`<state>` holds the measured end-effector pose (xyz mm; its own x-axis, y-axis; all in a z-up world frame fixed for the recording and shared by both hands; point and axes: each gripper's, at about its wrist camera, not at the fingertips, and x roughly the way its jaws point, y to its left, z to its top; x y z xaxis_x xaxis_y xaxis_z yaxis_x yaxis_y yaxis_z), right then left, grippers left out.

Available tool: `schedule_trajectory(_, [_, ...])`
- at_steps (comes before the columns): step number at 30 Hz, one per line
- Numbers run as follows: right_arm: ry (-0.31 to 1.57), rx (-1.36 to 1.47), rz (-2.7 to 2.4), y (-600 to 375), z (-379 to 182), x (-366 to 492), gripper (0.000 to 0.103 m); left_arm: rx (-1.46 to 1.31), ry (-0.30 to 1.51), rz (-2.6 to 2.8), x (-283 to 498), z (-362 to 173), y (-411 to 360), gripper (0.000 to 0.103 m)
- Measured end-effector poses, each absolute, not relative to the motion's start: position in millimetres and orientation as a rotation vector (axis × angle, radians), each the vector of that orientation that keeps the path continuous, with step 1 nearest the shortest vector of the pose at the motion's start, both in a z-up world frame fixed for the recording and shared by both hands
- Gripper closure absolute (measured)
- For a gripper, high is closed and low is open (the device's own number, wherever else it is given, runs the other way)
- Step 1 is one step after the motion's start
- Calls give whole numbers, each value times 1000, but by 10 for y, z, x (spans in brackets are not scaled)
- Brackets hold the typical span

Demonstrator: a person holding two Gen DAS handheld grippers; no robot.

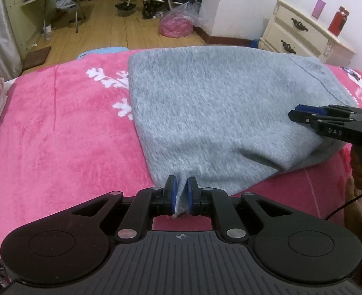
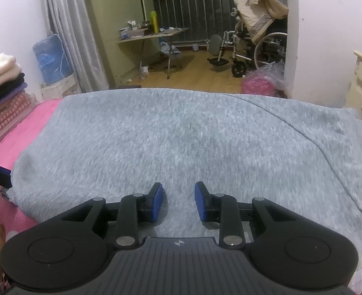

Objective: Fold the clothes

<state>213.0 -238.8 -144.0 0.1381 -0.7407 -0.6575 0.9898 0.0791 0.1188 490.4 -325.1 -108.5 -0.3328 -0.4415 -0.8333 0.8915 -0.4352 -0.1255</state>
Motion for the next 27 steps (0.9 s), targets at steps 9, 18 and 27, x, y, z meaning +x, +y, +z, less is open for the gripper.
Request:
schedule_trajectory(9, [497,623,-1391,-2374,-1444,2162,72,911,757,-1903,4961,-1092,-3246,94])
schedule_trajectory(18, [471,626,-1392,-2349,-1477,2119,72,879,789,-1885,4981,-1127,-3247,93])
schedule_trajectory(27, [471,622,-1390,-2338,-1478,2125,72,828,826,-1888,5049,-1150,-3251,93])
